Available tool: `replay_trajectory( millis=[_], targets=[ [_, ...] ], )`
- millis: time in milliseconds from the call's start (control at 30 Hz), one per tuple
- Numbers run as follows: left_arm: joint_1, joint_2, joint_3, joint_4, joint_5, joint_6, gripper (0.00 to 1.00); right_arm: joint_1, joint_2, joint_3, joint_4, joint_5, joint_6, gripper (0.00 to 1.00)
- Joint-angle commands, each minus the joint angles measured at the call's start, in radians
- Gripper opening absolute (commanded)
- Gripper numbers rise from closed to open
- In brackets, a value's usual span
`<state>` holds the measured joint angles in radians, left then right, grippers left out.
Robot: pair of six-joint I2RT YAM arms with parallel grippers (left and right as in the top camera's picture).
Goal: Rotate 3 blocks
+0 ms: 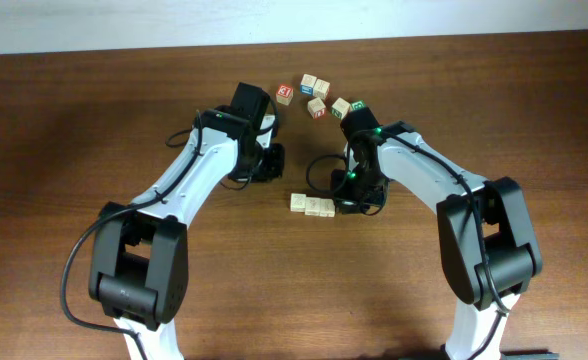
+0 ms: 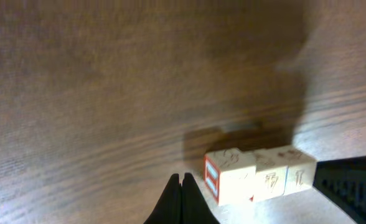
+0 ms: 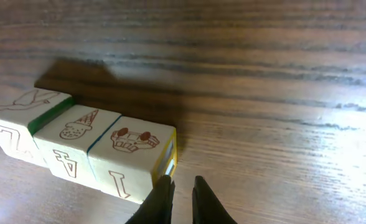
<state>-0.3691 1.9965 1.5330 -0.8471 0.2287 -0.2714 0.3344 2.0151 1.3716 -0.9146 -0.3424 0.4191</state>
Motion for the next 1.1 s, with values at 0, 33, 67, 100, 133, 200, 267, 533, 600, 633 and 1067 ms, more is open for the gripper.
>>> replay_trajectory(
  millis=[0,33,67,100,133,200,267,533,600,633,1067],
  targets=[
    [-0.003,-0.009,-0.008,0.013,0.011,0.021,0.01,0.000,0.005,0.008,0.017,-0.010,0.000,0.13],
    [-0.003,-0.009,-0.008,0.013,0.011,0.028,0.01,0.000,0.005,0.008,0.029,-0.010,-0.003,0.13],
    [-0.003,-0.009,-0.008,0.012,0.011,0.034,0.01,0.000,0.005,0.008,0.042,-0.010,-0.005,0.13],
    [-0.003,-0.009,-0.008,0.011,0.011,0.035,0.01,0.000,0.005,0.008,0.051,-0.013,-0.013,0.13],
    [-0.003,-0.009,-0.008,0.009,0.011,0.035,0.01,0.000,0.005,0.008,0.062,-0.014,-0.018,0.14],
    [-0.003,-0.009,-0.008,0.008,0.011,0.036,0.01,-0.001,0.005,0.009,0.064,-0.013,-0.018,0.14],
    [-0.003,-0.009,-0.008,0.006,0.003,0.043,0.00,-0.012,-0.001,0.024,0.048,0.011,-0.018,0.18],
    [0.087,-0.013,0.029,-0.021,-0.014,0.042,0.04,0.013,-0.076,0.196,-0.134,0.109,-0.039,0.26],
    [0.130,-0.013,0.035,-0.030,-0.015,0.042,0.09,0.048,-0.077,0.195,-0.158,0.101,-0.013,0.26],
    [0.145,-0.013,0.035,-0.035,-0.015,0.042,0.12,0.068,-0.077,0.191,-0.167,0.095,-0.006,0.26],
    [0.303,-0.013,0.035,-0.041,-0.015,0.042,0.29,0.255,-0.072,0.082,-0.158,0.249,0.242,0.38]
  ],
)
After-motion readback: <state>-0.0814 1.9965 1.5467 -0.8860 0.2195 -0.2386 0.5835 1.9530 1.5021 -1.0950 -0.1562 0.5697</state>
